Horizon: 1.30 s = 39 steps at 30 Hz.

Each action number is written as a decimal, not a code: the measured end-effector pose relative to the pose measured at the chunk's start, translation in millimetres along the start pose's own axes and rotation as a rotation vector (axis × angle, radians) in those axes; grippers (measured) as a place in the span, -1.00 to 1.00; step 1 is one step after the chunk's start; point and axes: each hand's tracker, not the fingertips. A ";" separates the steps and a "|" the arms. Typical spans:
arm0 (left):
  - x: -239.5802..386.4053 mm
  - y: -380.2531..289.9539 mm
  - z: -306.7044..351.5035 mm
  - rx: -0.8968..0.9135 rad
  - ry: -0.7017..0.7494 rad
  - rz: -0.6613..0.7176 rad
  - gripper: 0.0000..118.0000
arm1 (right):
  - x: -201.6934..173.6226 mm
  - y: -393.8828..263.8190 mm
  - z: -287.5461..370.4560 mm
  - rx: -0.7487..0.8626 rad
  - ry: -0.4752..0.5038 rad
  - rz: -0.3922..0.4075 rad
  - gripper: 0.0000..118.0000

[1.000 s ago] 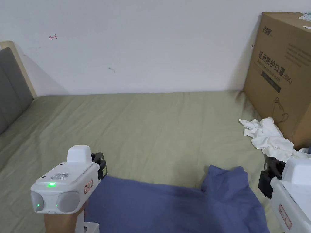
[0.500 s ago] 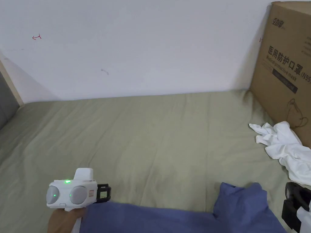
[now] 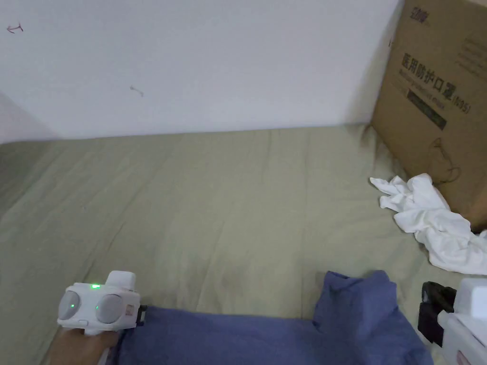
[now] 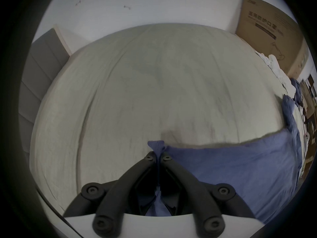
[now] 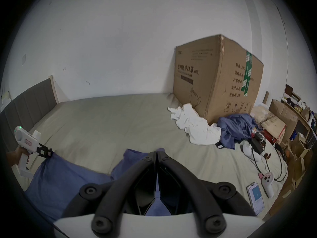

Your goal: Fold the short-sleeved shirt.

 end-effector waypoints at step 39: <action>-61.9 -43.9 192.3 0.338 -0.083 0.261 -1.00 | 16.3 56.0 31.3 -0.071 0.187 -0.014 -0.97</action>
